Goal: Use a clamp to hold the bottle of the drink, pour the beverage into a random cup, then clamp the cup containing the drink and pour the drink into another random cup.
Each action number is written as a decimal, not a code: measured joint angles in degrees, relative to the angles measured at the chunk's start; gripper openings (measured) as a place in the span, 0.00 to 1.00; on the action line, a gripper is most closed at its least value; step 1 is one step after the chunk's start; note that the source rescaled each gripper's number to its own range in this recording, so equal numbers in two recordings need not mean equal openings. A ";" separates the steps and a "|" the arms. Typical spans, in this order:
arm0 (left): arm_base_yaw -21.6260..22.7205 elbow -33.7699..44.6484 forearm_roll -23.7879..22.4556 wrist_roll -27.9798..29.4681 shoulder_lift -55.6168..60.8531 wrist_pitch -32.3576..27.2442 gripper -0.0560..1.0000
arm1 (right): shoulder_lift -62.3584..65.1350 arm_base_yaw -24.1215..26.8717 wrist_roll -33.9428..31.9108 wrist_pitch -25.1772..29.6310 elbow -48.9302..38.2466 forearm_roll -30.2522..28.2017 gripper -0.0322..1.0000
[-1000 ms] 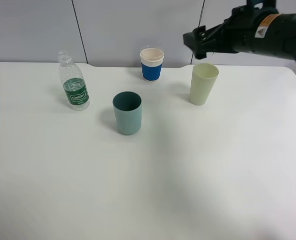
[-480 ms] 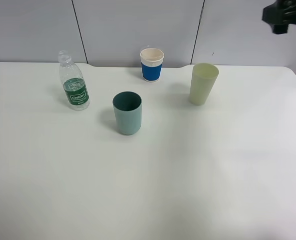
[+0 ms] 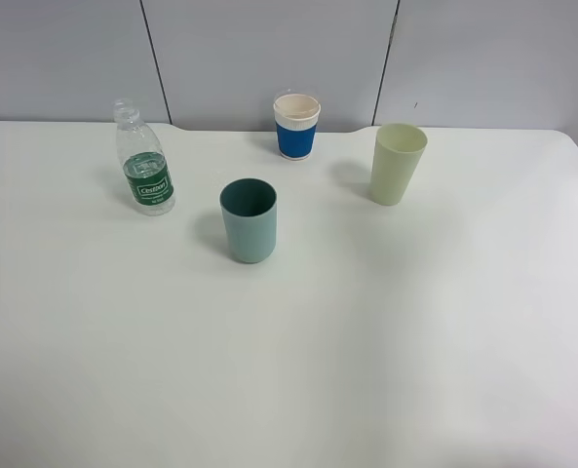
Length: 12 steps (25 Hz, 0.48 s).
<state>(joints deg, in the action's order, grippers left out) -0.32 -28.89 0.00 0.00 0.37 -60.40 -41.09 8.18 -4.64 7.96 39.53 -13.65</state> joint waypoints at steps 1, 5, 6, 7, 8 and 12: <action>0.00 0.00 0.00 0.00 0.00 0.00 1.00 | 2.34 0.12 0.40 1.11 -0.30 0.68 1.00; 0.00 0.00 0.00 0.00 0.00 0.00 1.00 | 11.30 0.12 2.88 6.76 -0.75 3.34 1.00; 0.00 0.00 0.00 0.00 0.00 0.00 1.00 | 13.60 0.12 3.34 8.48 -0.75 4.26 1.00; 0.00 0.00 0.00 0.00 0.00 0.00 1.00 | 15.44 0.12 3.81 10.78 -0.75 4.90 1.00; 0.00 0.00 0.00 0.00 0.00 0.00 1.00 | 17.55 0.12 3.94 13.32 -0.75 5.94 1.00; 0.00 0.00 0.00 0.00 0.00 0.00 1.00 | 23.96 0.12 4.64 24.57 -0.75 9.68 1.00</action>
<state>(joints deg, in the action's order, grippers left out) -0.32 -28.89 0.00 0.00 0.37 -60.40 -17.13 8.30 0.00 32.53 38.78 -3.97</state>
